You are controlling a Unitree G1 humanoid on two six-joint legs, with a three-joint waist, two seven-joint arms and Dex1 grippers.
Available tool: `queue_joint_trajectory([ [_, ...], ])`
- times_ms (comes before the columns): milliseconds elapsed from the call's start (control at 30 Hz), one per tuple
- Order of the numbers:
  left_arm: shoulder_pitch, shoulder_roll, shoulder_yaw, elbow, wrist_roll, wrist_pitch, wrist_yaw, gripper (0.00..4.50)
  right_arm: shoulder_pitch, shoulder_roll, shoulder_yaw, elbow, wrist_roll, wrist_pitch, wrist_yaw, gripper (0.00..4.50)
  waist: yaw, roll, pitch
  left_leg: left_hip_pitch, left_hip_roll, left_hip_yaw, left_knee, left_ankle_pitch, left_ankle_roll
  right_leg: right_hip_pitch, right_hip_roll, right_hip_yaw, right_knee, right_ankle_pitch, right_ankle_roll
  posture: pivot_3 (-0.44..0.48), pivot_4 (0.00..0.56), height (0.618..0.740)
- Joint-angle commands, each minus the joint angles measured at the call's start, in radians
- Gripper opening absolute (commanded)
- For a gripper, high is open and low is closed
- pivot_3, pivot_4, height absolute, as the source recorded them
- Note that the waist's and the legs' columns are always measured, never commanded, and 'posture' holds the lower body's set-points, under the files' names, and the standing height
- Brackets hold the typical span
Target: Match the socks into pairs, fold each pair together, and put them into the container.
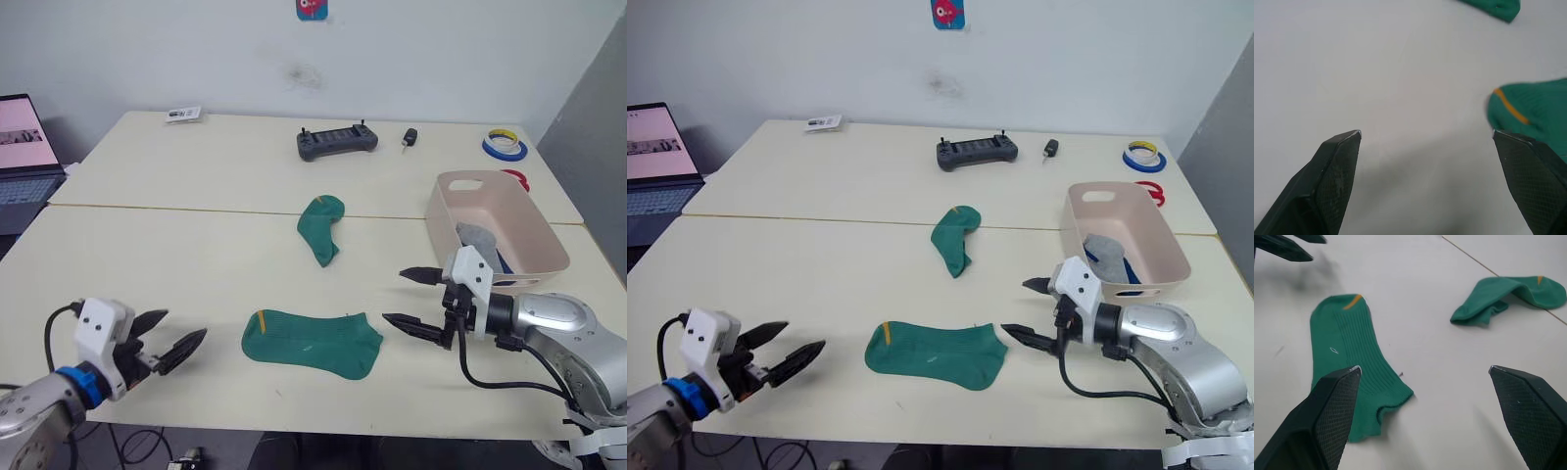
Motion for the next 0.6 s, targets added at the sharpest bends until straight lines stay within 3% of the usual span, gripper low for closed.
queue_joint_trajectory([
  [33, -0.027, 0.005, -0.028, -0.061, -0.02, 0.023, 0.02, 4.48, -0.011, -0.002, -0.023, -0.045, 0.028, -0.003, -0.011, 4.5, -0.002, 0.0, 0.0, 0.0, 0.0, 0.0, 0.0, 0.0, 0.0, 0.0, 0.0, 0.0, 0.0, 0.0, 0.0, 0.0, 0.15, 0.74],
  [333, -0.073, 0.039, -0.072, -0.06, -0.03, 0.043, -0.014, 4.48, -0.068, 0.073, 0.058, -0.048, 0.019, 0.036, -0.104, 4.5, -0.006, 0.0, 0.0, 0.0, 0.001, 0.0, 0.0, 0.0, 0.0, -0.001, 0.001, 0.0, 0.001, 0.0, 0.0, 0.0, 0.15, 0.74],
  [467, -0.097, 0.1, -0.064, -0.056, -0.048, 0.059, -0.07, 4.48, -0.181, 0.217, 0.215, 0.061, -0.102, 0.044, -0.235, 4.5, -0.011, 0.0, 0.0, 0.001, 0.001, 0.0, 0.0, 0.0, 0.0, -0.001, 0.001, 0.001, 0.002, 0.0, 0.0, 0.0, 0.15, 0.74],
  [600, -0.116, 0.179, -0.058, -0.044, -0.028, 0.038, -0.136, 4.48, -0.278, 0.348, 0.293, 0.194, -0.17, 0.074, -0.317, 4.5, -0.008, 0.0, 0.0, 0.0, 0.001, 0.0, -0.001, 0.0, 0.0, -0.003, 0.002, 0.001, 0.002, 0.0, 0.0, 0.0, 0.15, 0.74],
])
